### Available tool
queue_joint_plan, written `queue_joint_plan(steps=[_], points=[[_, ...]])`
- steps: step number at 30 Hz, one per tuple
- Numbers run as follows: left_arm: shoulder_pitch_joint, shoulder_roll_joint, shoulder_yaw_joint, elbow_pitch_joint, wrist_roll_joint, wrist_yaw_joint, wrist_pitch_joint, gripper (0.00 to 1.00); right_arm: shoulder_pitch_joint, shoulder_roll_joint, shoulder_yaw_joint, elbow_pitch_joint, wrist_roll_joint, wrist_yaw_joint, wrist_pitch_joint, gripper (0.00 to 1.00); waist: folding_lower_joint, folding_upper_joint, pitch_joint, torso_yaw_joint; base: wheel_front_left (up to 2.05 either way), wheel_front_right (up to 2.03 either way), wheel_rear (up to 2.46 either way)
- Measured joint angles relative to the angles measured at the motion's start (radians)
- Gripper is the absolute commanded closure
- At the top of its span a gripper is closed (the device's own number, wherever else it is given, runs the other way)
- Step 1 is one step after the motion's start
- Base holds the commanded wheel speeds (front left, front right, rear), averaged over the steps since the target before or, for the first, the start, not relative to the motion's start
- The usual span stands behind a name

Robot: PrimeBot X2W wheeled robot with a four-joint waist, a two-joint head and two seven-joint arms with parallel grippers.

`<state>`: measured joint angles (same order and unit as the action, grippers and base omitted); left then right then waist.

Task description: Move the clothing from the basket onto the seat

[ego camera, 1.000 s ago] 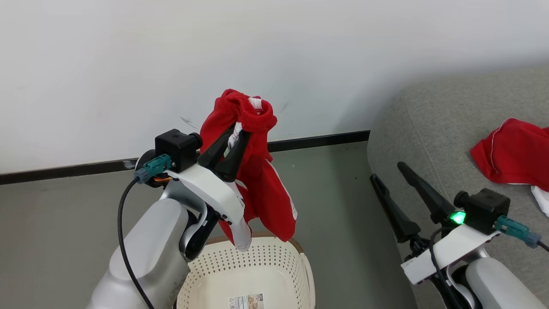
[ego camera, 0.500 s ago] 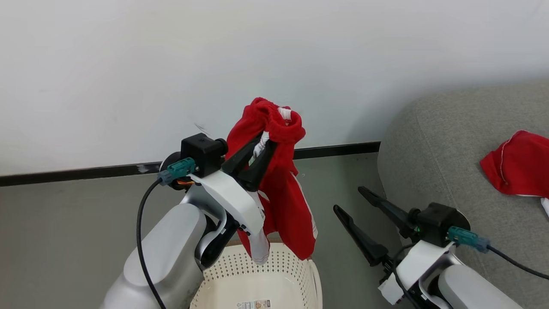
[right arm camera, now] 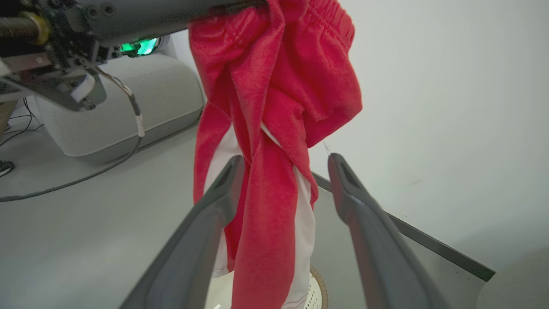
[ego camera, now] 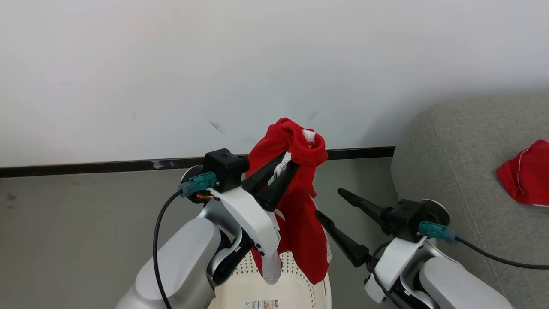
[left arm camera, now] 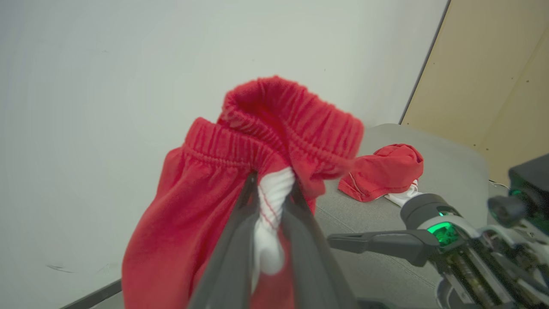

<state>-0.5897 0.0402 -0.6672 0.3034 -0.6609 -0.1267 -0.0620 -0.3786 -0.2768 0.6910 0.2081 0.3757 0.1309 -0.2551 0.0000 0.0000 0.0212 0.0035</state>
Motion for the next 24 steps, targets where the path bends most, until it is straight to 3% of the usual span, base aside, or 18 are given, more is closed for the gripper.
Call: queue_joint_plan(steps=[24], points=[[0.004, 0.000, -0.128, -0.100, -0.062, 0.000, 0.044, 1.00, -0.109, 0.041, 0.144, 0.152, 0.021, 0.000, 0.000, 0.00, 0.0000, 0.0000, 0.011, 0.081, 0.00, 0.00, 0.00]])
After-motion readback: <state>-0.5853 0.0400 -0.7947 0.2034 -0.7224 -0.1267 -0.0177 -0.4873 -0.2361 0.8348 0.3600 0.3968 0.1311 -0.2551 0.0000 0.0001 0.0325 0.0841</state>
